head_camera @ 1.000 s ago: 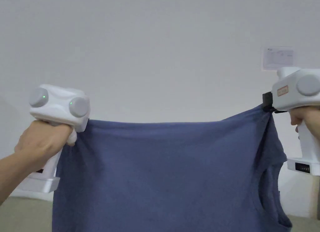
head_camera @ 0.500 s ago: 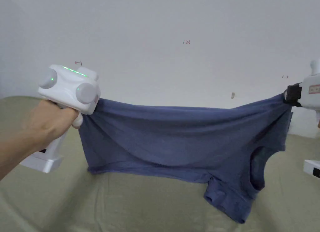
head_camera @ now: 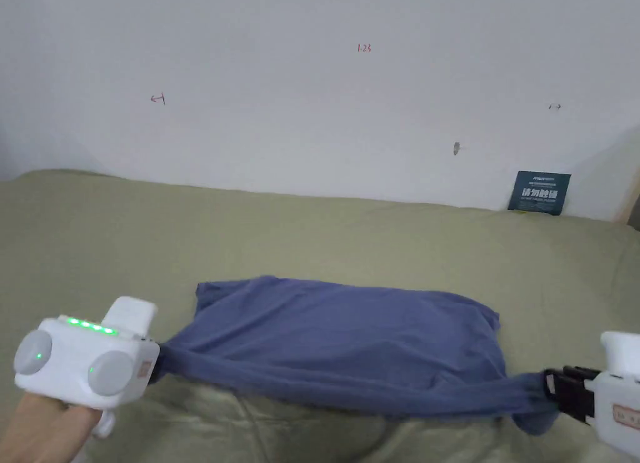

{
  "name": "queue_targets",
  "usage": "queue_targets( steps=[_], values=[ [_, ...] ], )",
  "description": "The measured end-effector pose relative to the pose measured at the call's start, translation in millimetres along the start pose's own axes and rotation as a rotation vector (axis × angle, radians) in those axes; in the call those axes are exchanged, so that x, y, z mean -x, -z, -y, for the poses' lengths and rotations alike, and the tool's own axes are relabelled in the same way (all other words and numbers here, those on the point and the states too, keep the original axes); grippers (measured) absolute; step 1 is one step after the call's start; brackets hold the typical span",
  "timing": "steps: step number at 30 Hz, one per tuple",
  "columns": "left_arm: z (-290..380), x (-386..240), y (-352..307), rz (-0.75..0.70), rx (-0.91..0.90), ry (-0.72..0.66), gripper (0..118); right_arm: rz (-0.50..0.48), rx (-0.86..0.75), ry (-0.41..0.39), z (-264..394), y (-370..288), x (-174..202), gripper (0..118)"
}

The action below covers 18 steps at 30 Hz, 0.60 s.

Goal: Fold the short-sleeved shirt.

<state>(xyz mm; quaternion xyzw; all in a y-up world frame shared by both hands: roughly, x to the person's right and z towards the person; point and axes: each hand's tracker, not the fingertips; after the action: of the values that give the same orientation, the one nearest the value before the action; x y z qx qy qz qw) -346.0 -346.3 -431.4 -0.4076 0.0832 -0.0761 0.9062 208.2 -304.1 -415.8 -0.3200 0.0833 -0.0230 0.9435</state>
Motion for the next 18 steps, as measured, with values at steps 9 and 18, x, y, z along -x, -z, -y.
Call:
queue_targets(
  steps=[9, 18],
  values=[
    [119.6, 10.4, -74.8, 0.07, 0.009, -0.089, 5, -0.006, 0.06, 0.008, 110.0, -91.8, -10.4, 2],
    [184.7, 2.7, -106.9, 0.08, 0.039, -0.13, 4, -0.026, 0.117, 0.023, 166.3, -123.1, -17.7, 2]
  ],
)
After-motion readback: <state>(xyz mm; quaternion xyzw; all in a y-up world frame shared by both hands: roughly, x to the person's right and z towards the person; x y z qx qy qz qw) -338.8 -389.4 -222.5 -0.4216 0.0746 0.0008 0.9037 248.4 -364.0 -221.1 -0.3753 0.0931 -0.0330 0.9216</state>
